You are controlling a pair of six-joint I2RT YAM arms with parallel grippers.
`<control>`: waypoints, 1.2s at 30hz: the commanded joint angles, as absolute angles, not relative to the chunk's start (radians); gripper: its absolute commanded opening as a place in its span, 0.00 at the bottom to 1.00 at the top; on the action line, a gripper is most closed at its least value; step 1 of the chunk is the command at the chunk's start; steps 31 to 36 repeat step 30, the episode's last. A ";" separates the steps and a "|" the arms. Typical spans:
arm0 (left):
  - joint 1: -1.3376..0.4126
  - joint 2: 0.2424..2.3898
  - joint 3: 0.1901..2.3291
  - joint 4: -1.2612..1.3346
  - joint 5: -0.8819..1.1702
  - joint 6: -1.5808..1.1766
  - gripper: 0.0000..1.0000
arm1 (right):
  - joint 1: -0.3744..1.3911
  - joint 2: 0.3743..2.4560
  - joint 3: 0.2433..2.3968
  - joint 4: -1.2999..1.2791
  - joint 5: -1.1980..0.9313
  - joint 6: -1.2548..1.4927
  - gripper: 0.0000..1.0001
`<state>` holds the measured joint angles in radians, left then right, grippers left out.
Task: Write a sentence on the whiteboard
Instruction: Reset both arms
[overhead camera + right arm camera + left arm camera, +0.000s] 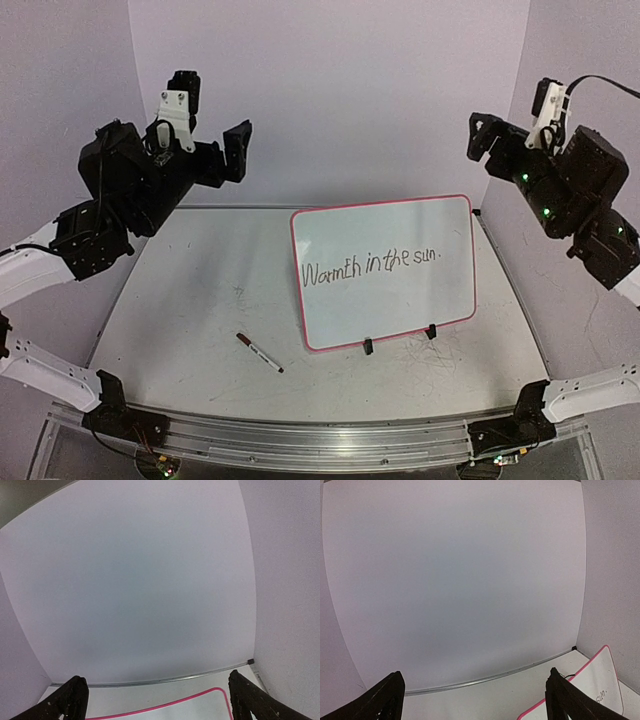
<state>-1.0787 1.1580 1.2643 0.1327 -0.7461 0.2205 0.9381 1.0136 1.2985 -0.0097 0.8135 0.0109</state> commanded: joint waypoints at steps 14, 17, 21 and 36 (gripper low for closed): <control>-0.678 1.223 1.492 -0.242 -0.531 -0.065 0.99 | 0.293 1.031 1.221 -0.090 0.285 0.165 0.98; -0.510 1.242 1.518 -0.318 -0.375 -0.134 0.99 | 0.226 1.025 1.204 -0.092 0.210 0.169 0.98; -0.357 1.242 1.495 -0.322 -0.265 -0.177 0.99 | 0.142 1.010 1.186 -0.094 0.100 0.173 0.98; -0.338 1.201 1.446 -0.299 -0.293 -0.174 0.99 | 0.130 0.946 1.160 -0.082 0.086 0.157 0.98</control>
